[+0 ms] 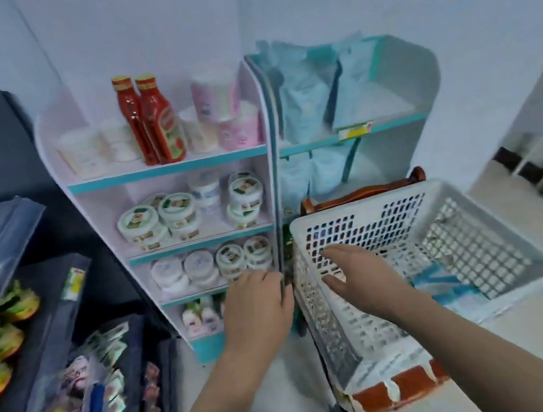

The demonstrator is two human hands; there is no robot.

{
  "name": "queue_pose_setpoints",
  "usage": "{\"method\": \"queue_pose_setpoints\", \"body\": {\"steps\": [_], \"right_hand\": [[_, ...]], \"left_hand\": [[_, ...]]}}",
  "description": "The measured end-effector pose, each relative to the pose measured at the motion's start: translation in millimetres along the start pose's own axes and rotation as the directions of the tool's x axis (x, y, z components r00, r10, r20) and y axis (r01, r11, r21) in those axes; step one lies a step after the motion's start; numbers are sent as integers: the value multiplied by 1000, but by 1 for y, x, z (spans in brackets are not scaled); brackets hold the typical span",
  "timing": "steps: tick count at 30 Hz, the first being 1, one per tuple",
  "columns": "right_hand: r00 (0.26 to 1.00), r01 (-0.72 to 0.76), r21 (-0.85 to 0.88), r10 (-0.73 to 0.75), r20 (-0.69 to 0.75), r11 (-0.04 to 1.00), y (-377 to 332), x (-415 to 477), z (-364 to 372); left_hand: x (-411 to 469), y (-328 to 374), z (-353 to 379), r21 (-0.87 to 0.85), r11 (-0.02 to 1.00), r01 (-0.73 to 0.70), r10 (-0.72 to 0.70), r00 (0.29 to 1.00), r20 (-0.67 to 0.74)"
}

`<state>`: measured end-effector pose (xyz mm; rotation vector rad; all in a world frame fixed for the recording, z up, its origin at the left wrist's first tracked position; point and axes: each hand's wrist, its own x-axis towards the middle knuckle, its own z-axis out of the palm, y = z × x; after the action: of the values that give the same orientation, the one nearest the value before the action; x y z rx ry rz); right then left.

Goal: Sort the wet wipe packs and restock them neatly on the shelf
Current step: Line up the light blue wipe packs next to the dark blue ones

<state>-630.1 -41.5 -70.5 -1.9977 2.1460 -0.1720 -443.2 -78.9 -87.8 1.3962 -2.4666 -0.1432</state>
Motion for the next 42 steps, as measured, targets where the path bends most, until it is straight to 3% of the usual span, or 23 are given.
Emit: {"method": "queue_pose_setpoints", "body": {"steps": [3, 8, 16, 21, 27, 32, 35, 38, 42], "right_hand": [[993, -115, 12, 114, 22, 993, 82, -29, -2], [961, -255, 5, 253, 109, 967, 202, -59, -3], [899, -359, 22, 339, 278, 933, 315, -40, 27], [843, -338, 26, 290, 453, 941, 354, -7, 66], [701, -225, -92, 227, 677, 970, 377, 33, 110], [599, -39, -172, 160, 785, 984, 380, 50, 137], [572, -33, -164, 153, 806, 986, 385, 56, 151], [553, -107, -120, 160, 817, 987, 397, 62, 153], [665, -436, 78, 263, 699, 896, 435, 70, 139]], "left_hand": [[18, 72, 36, -86, 995, -54, 59, 997, 52], [49, 167, 98, -182, 983, -21, 54, 982, 182], [98, 229, 185, -187, 974, 126, -21, 877, 480], [122, 228, 245, -262, 914, 311, -74, 759, 646], [142, 221, 305, -169, 897, 408, -125, 603, 788], [148, 219, 334, -170, 862, 478, -141, 547, 825], [147, 217, 347, -179, 849, 497, -142, 541, 829], [146, 218, 354, -187, 830, 525, -157, 541, 826], [146, 227, 368, -216, 788, 576, -165, 536, 828]]}}
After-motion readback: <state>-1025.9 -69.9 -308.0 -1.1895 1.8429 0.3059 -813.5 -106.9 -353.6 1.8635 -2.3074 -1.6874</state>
